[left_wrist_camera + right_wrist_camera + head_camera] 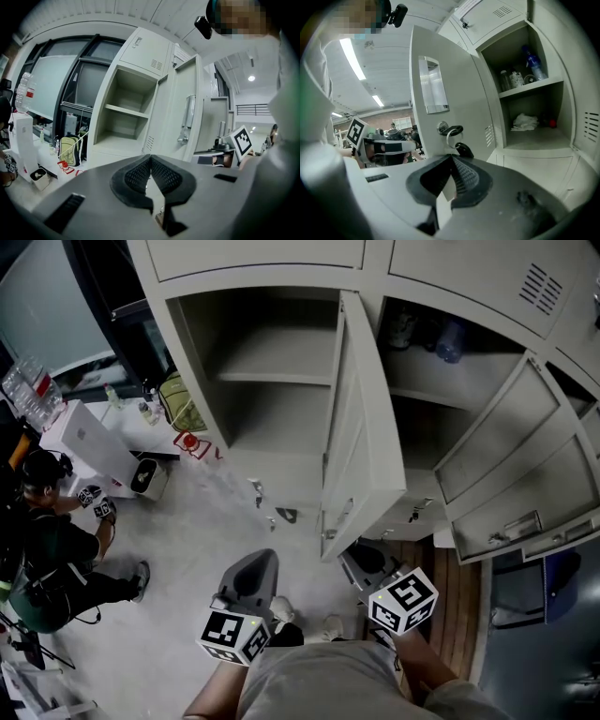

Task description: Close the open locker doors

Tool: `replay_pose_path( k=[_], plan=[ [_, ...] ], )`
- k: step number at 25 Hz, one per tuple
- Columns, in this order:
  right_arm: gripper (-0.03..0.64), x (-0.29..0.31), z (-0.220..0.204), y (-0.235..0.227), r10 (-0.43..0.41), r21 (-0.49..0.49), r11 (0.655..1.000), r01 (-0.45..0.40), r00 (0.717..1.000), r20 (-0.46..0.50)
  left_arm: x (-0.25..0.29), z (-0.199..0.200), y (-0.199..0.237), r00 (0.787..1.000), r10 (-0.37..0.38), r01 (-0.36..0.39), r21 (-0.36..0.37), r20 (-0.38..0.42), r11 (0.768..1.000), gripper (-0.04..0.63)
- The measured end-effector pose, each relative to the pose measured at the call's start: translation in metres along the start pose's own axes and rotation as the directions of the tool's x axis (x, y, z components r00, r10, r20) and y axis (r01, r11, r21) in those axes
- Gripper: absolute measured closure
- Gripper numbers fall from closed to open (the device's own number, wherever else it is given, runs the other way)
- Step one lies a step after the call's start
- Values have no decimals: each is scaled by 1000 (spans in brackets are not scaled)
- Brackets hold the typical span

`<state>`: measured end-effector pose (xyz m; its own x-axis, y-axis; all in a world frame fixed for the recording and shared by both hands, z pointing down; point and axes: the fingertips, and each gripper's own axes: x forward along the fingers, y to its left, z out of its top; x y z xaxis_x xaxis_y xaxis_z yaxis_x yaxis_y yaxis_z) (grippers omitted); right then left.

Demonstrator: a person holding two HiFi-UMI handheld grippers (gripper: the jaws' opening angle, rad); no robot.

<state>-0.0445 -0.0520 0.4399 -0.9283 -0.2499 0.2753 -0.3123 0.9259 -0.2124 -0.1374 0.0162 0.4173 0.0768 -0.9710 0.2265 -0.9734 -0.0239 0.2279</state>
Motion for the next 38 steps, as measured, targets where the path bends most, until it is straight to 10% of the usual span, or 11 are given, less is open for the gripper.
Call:
replay_pose_path(
  k=[38],
  plan=[
    [589,145,27,58,168,-61,984,-169,986,-23,-19,21,127,993,115,-115,-19,14,993,580]
  ],
)
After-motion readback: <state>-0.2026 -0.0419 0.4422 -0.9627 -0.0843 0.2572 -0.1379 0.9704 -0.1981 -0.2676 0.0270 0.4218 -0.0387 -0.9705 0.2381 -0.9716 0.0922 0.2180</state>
